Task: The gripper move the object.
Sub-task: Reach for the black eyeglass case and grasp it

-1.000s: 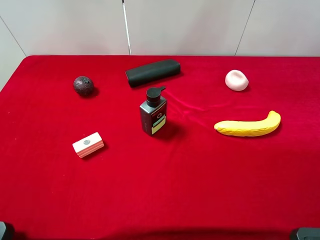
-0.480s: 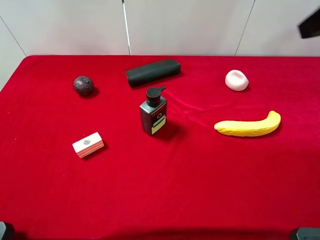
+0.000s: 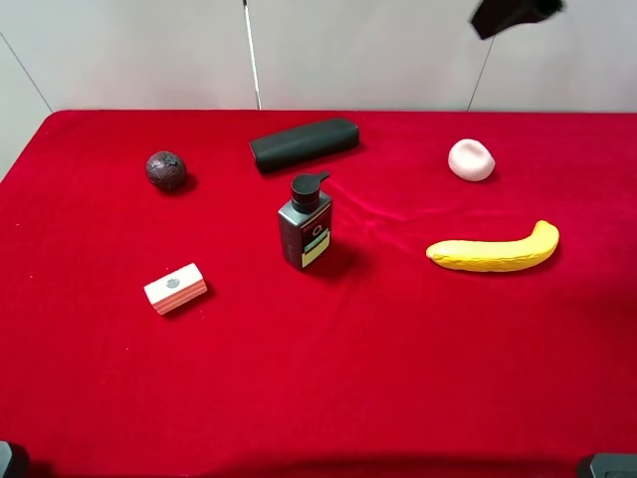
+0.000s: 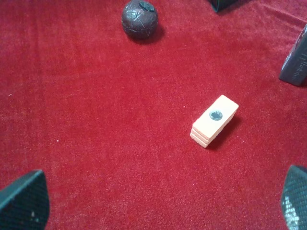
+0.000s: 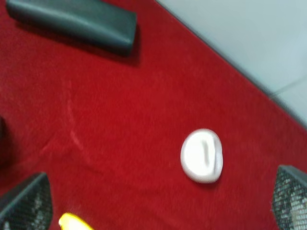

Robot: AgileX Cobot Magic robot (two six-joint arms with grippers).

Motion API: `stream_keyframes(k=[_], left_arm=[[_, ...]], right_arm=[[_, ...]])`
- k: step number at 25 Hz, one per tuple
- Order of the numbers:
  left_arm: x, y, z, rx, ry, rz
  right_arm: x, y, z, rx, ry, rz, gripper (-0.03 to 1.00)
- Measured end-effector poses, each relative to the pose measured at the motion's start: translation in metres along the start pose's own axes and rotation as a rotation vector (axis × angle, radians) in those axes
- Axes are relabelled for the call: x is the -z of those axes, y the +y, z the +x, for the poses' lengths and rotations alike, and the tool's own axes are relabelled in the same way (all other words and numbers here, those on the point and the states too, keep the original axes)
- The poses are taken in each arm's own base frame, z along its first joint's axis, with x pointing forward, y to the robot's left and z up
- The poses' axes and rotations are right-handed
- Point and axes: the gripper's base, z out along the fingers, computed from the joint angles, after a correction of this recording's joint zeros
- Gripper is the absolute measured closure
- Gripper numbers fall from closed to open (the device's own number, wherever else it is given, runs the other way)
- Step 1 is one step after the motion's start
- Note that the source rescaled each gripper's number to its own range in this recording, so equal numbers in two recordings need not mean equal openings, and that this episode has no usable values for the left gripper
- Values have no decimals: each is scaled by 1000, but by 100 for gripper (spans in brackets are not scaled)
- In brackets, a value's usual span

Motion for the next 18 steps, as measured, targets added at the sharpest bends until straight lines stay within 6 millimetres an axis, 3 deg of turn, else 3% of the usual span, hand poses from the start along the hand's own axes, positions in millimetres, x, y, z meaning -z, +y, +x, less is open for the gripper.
stream_keyframes(k=[9, 18], left_arm=[[0, 0, 0, 0, 0, 0], [0, 0, 0, 0, 0, 0]], right_arm=[[-53, 3, -51, 186, -13, -40, -3], [-104, 10, -83, 317, -18, -68, -3]])
